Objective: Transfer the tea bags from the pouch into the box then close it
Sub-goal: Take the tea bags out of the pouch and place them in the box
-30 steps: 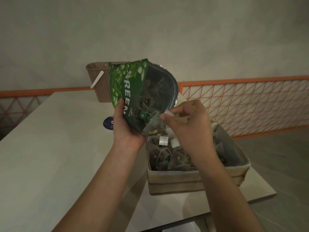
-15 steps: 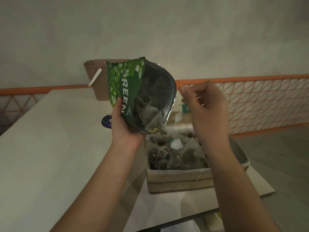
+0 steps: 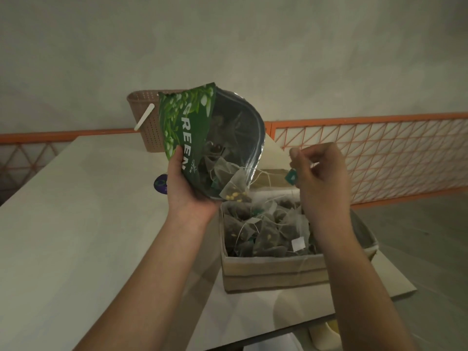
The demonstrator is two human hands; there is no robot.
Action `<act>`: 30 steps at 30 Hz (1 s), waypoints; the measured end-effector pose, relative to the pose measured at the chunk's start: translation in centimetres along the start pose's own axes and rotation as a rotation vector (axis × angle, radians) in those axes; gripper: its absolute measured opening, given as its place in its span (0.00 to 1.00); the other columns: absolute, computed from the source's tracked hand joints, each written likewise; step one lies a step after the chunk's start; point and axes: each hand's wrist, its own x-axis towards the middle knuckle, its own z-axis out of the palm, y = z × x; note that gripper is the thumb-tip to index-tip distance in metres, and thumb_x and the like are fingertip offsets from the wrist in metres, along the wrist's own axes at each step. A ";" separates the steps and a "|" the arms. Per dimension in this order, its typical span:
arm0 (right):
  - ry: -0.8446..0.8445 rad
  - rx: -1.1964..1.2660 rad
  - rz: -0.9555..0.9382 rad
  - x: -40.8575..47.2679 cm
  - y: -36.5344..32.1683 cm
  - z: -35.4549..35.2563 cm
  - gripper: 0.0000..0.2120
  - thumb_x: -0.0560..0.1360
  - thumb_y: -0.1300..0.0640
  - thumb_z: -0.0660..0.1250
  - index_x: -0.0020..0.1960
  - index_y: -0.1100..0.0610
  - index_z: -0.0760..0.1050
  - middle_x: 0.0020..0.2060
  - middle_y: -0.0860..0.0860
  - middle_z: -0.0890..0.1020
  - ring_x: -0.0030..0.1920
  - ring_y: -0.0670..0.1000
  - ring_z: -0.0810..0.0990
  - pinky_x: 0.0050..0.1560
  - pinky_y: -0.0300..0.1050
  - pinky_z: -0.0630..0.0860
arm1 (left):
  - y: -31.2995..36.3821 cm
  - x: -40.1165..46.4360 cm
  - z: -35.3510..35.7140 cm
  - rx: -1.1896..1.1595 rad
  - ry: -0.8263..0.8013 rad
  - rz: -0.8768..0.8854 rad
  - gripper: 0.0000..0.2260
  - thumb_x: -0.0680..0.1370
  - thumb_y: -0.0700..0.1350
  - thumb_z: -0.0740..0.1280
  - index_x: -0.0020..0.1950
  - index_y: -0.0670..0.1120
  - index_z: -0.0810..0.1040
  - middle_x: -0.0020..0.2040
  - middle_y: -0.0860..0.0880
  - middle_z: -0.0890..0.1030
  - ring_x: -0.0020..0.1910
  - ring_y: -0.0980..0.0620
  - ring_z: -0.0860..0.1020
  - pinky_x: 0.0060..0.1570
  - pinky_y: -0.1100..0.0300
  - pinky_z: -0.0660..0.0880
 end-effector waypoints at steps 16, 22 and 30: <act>-0.268 0.007 -0.019 -2.5 -0.1 0.0 0.05 0.78 0.55 0.65 0.53 0.47 0.73 0.44 0.44 0.81 0.46 0.40 0.79 0.43 0.34 0.74 | 0.0 -0.6 0.6 0.000 0.038 -0.010 0.24 0.81 0.61 0.61 0.69 0.47 0.80 0.64 0.39 0.82 0.63 0.38 0.80 0.56 0.44 0.78; -0.435 -0.216 -0.011 -3.6 0.8 0.0 0.18 0.69 0.53 0.75 0.49 0.43 0.67 0.48 0.40 0.74 0.50 0.43 0.74 0.49 0.46 0.77 | 0.0 -0.6 0.6 0.005 0.021 -0.010 0.24 0.81 0.61 0.61 0.70 0.47 0.79 0.66 0.39 0.82 0.65 0.38 0.80 0.59 0.43 0.78; -0.345 -0.403 -0.063 -4.2 1.2 1.1 0.15 0.69 0.48 0.75 0.49 0.44 0.71 0.41 0.38 0.76 0.46 0.43 0.76 0.54 0.53 0.77 | 0.0 -0.7 0.7 0.011 0.035 -0.002 0.24 0.81 0.61 0.61 0.69 0.47 0.80 0.64 0.40 0.83 0.64 0.38 0.80 0.55 0.44 0.78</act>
